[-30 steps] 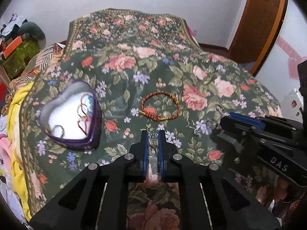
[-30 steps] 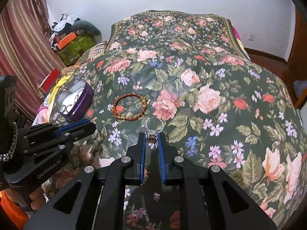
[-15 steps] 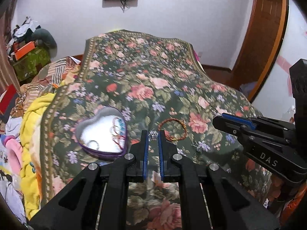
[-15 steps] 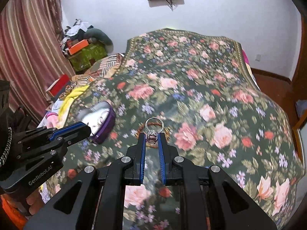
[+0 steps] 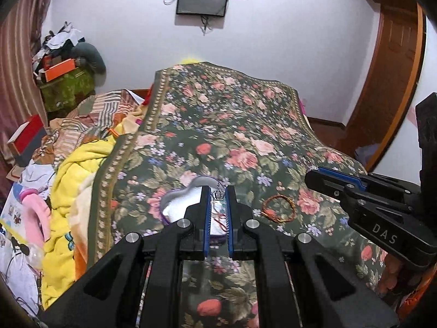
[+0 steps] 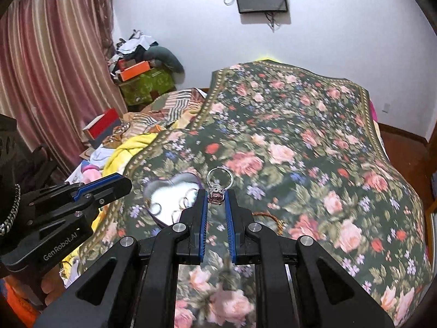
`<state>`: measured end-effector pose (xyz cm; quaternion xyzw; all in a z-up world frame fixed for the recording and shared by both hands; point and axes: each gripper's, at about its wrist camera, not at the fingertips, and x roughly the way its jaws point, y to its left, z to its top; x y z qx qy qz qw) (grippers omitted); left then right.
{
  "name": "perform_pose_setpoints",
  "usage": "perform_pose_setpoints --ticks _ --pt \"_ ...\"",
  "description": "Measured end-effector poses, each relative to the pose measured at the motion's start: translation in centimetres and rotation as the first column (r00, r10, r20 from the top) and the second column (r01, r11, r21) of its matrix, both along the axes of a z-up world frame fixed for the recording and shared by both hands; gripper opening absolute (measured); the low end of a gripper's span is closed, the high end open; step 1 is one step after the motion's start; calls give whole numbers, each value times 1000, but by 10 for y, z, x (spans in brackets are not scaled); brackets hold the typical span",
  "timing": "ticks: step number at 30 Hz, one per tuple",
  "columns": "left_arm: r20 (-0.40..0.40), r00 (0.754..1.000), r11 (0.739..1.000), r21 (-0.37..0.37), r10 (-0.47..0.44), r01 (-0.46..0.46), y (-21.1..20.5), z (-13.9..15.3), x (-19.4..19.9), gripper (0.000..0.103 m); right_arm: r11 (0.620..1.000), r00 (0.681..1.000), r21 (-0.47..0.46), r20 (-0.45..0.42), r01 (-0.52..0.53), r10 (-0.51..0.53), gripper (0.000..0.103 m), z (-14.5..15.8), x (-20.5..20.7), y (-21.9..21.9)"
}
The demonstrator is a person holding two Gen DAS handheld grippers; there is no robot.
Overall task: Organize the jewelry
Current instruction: 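Carry the earring in the left tool while the right tool carries the ring over the tin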
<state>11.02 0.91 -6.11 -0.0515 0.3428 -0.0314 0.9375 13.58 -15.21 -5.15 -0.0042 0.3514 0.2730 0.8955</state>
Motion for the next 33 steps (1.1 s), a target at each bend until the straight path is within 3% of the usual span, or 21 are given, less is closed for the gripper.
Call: perform_pose_setpoints --ticks 13,33 --pt "19 998 998 -18 54 -54 34 -4 7 8 998 998 -7 -1 -66 66 11 -2 12 40" --pt "-83 996 997 -71 32 -37 50 -50 40 8 983 980 -85 -128 -163 151 11 -57 37 87"
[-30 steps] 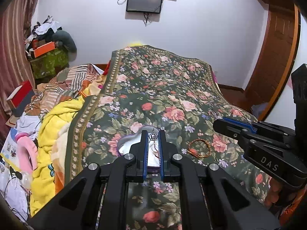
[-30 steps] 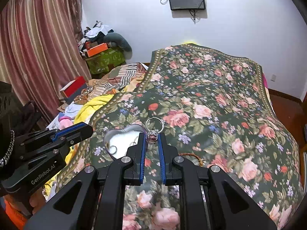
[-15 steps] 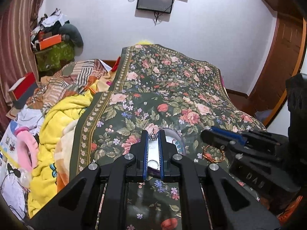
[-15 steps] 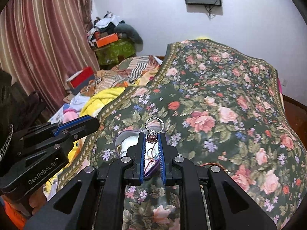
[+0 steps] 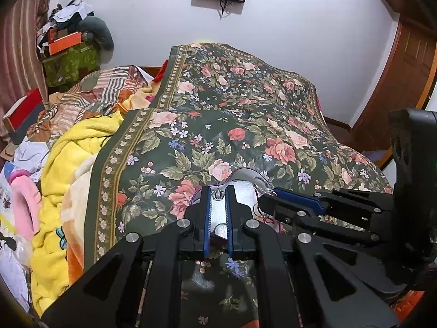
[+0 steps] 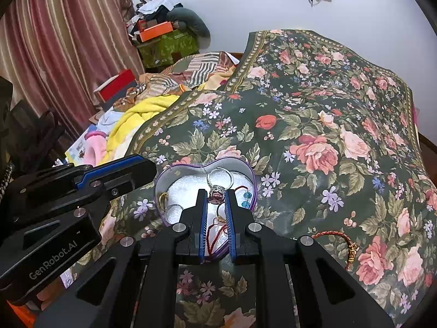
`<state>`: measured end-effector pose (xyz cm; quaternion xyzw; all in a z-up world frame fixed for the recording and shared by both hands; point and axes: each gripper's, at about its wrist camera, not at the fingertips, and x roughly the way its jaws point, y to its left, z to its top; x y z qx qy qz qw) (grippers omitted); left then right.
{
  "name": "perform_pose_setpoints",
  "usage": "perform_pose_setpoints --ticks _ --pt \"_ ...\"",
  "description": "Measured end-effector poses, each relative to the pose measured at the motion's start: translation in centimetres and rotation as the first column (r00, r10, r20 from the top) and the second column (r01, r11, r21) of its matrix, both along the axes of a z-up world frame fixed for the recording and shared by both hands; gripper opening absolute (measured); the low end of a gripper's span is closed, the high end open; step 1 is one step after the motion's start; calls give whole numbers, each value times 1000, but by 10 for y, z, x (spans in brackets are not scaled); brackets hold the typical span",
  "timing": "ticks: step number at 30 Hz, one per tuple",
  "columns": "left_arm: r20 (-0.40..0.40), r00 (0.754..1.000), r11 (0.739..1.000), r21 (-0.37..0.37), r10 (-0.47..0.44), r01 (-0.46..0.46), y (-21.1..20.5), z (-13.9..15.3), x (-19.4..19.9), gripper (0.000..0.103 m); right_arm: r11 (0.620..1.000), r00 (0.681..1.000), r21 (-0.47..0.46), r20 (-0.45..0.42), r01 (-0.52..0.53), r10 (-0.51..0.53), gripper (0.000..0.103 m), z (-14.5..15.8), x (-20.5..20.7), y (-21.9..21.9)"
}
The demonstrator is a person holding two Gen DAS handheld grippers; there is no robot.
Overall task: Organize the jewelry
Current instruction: 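Open the right tool over the tin while the left tool releases its earring inside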
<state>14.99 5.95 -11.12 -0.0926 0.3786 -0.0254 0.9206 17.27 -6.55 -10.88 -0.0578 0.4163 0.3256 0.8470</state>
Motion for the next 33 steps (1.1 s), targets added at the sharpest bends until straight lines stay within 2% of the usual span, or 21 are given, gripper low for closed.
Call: perform_pose_setpoints --ticks 18,26,33 --pt "-31 1000 1000 -1 0 0 -1 -8 4 8 999 999 -27 24 -22 23 11 0 1 2" --pt "-20 1000 1000 16 5 -4 -5 7 -2 8 1000 999 -18 35 10 -9 12 11 -3 -14" --pt "22 1000 999 38 0 -1 -15 29 -15 19 998 996 -4 67 64 -63 12 30 -11 -41"
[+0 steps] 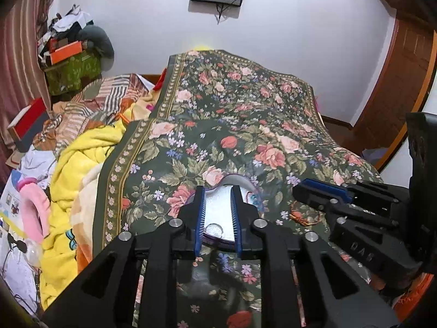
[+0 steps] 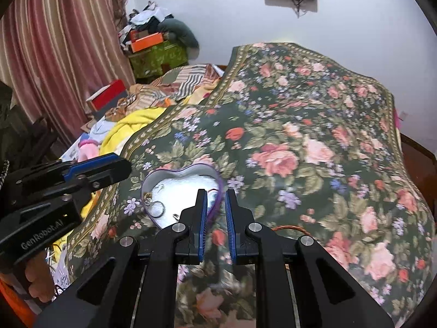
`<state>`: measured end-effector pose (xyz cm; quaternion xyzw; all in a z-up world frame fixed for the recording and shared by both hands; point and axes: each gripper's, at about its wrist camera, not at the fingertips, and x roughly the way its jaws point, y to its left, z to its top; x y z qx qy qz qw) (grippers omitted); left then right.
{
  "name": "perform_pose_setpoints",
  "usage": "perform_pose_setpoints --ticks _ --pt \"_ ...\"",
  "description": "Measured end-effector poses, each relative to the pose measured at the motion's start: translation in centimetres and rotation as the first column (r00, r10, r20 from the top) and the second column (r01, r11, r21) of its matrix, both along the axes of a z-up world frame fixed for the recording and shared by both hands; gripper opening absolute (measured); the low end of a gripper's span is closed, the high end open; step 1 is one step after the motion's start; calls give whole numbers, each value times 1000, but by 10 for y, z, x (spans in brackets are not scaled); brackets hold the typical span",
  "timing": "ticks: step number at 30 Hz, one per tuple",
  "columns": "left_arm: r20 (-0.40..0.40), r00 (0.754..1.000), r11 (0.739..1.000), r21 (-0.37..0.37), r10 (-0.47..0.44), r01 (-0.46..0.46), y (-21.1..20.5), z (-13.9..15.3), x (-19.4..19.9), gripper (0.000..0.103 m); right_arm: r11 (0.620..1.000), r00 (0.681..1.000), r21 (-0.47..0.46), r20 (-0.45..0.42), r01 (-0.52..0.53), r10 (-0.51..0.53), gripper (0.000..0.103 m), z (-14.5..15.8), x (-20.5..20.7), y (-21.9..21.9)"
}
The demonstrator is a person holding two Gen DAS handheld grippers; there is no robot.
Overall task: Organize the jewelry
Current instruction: 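Open the right tool over the tin while the left tool releases its earring inside, then move both open tools back toward the bracelet and earrings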
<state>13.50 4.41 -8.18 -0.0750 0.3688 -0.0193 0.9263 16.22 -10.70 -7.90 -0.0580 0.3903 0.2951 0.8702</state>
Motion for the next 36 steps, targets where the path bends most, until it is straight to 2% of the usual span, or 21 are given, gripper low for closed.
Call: perform_pose_setpoints --ticks 9,16,22,24,26,33,36 --pt "32 997 997 37 -65 64 -35 21 -19 21 995 994 7 34 103 -103 15 20 -11 -52" --pt "18 990 989 56 -141 140 -71 20 -28 26 984 983 0 33 178 -178 15 23 -18 -91" --pt "-24 981 979 60 -194 195 -94 7 -29 31 975 975 -36 -12 220 -220 17 5 -21 -114" --pt "-44 978 977 58 -205 207 -100 0 -30 32 972 972 -53 -32 230 -232 28 -3 -23 -120" --pt "-67 975 975 55 -213 216 -104 -8 -31 32 969 970 -72 -54 235 -239 31 -14 -25 -123" --pt "-149 963 973 32 -223 230 -108 -37 -29 32 973 969 -114 -124 201 -214 31 -40 -29 -120" --pt "-170 959 972 21 -226 233 -107 -46 -28 32 980 964 -101 -189 172 -189 31 -53 -24 -114"
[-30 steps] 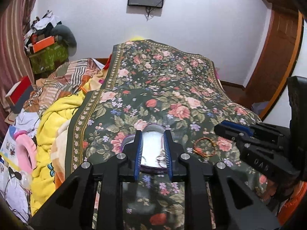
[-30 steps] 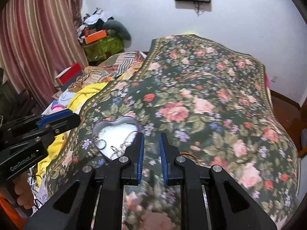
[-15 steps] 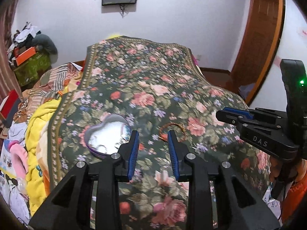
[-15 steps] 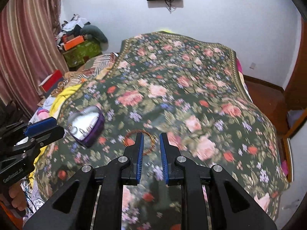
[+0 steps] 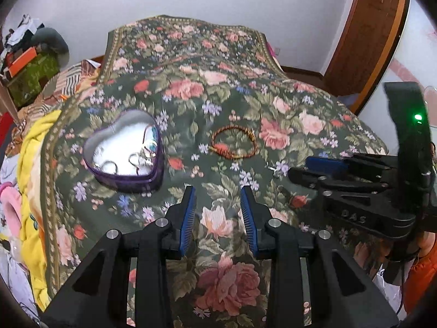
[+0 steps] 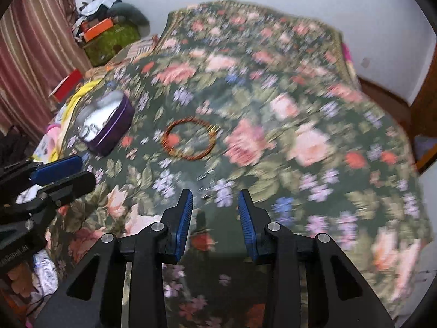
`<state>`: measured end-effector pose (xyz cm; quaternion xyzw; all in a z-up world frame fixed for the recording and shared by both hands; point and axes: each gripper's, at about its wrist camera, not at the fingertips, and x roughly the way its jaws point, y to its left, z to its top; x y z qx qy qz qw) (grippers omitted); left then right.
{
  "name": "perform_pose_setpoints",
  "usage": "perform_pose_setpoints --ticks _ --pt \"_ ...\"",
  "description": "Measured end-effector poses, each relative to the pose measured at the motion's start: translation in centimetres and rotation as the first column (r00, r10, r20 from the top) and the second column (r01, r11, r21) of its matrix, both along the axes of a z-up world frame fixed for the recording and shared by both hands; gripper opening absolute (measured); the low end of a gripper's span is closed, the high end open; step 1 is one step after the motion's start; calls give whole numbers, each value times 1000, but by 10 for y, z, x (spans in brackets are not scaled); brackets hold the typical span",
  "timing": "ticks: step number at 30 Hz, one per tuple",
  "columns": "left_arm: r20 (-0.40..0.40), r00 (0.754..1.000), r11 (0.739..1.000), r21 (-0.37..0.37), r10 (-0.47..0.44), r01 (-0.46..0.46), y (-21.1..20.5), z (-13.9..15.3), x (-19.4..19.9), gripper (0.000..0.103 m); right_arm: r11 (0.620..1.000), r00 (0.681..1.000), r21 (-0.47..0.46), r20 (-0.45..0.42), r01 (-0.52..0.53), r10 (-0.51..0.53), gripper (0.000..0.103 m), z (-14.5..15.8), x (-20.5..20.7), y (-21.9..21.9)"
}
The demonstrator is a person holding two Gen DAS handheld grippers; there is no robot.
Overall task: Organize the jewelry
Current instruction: 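Move both open tools back toward the bracelet and earrings, then grasp a silver hook earring with the right tool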
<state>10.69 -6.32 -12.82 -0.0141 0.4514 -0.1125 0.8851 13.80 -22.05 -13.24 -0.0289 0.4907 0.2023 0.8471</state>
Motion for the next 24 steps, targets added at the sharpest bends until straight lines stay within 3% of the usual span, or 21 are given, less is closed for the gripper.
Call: perform_pose_setpoints --ticks 4,10,14,24 --pt "-22 1000 1000 -3 -4 4 1 -9 1 32 1000 998 12 -53 -14 15 31 -16 4 9" --pt "-40 999 1000 -5 -3 2 3 -17 5 32 999 999 -27 -18 -31 31 29 -22 1 20" --pt "-43 999 1000 -10 -3 3 2 -19 7 32 1000 1000 -20 -16 -22 21 12 -23 3 17" --pt "-52 998 1000 1 -17 17 -7 -21 17 33 1000 1000 6 24 13 -13 12 -11 6 6"
